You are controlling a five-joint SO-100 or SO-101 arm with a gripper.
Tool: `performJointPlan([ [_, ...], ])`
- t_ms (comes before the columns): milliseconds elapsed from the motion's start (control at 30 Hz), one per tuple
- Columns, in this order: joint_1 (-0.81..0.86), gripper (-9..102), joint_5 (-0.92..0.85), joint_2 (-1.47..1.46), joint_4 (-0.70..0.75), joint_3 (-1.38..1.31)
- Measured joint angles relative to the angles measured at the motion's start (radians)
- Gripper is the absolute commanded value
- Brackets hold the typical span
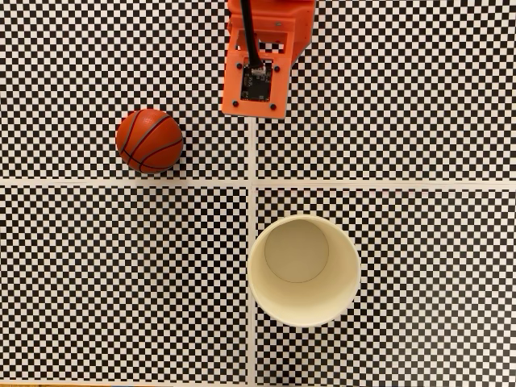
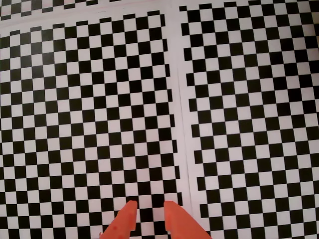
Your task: Grasp basketball and place into cup.
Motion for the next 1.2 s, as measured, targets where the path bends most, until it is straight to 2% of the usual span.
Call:
performJointPlan([
  [600, 0.000, 0, 0.000, 0.000, 0.000, 0.000],
  [733, 0.015, 0, 0.057, 0.000, -0.011, 0.000],
  [867, 0.015, 0, 0.003, 0.000, -0.018, -0.012],
  [1067, 0.040, 0, -0.025, -0.018, 0.046, -0.207],
  [1200, 0.081, -1, -0.040, -0.158, 0.060, -0.403],
])
